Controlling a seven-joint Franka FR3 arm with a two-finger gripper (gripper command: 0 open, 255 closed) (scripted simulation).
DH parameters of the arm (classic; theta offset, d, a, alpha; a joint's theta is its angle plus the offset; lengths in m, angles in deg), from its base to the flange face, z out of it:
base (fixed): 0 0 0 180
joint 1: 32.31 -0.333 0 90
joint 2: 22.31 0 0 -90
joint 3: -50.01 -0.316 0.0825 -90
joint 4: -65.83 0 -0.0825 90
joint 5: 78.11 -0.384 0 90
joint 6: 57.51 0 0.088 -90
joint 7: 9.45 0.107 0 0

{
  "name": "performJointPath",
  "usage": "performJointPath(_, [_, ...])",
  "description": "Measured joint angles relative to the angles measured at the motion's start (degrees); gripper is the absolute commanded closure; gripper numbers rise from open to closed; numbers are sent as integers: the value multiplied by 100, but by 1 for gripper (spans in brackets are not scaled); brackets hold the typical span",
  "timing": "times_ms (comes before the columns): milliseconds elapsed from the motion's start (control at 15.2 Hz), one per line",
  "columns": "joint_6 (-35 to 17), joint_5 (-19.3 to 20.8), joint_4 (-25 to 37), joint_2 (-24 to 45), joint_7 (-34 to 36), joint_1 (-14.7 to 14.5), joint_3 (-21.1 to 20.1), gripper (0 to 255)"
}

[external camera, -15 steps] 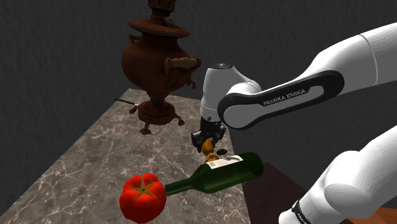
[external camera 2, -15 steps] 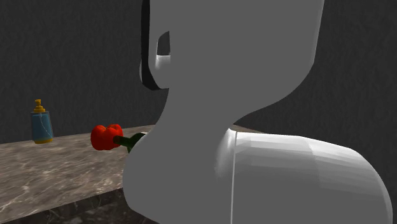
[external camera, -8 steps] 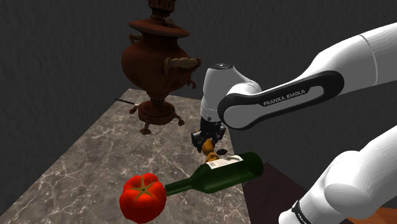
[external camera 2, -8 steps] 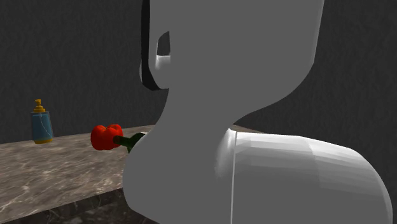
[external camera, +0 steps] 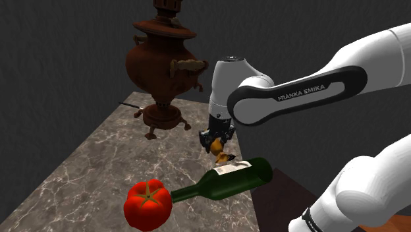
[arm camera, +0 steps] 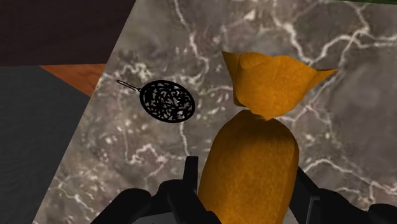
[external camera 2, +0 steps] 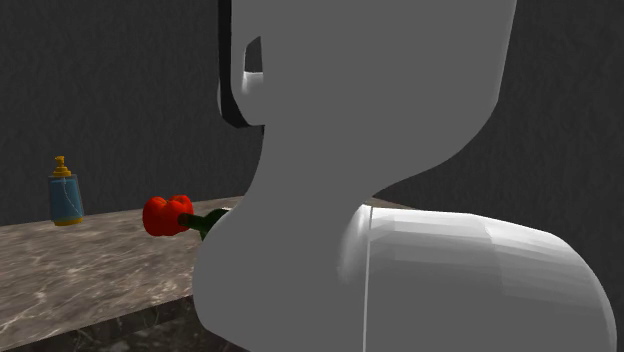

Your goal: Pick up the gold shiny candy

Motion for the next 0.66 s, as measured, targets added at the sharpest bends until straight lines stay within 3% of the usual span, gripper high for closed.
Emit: performJointPath(660, [777,-92,488,-311,-130,-16,102,255])
